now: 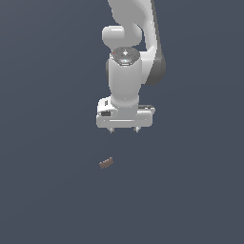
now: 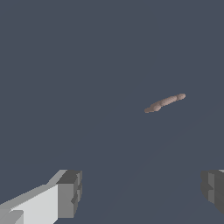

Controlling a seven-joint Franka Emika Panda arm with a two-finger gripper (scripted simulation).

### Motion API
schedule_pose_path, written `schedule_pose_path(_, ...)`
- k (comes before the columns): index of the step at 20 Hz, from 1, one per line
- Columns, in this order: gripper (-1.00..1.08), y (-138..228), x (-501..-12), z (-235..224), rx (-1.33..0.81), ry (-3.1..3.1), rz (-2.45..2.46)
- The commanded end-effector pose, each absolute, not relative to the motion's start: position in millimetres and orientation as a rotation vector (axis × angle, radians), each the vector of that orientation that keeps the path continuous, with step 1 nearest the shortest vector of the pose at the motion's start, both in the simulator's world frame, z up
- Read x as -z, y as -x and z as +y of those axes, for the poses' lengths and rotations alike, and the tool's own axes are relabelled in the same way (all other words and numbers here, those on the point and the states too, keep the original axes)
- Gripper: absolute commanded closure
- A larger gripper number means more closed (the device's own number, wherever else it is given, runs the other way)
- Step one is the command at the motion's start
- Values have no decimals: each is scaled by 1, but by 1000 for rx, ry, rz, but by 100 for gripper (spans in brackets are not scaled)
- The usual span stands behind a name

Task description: Pick up the object and move it to a goal position.

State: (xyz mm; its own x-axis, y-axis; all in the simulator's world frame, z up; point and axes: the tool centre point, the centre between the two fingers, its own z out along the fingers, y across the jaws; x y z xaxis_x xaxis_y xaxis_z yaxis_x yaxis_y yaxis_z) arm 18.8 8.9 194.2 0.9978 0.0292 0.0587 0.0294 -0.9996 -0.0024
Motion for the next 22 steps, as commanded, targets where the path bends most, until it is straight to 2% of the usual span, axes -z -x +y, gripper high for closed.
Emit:
schedule_pose_path(1,-92,-19,-194,9,92,3137,-46)
schedule_pose_path(10,-92,-20,-206,37,102,3117,-145)
schedule_pose_path(22,-92,-25,-200,31,94,3117,-39)
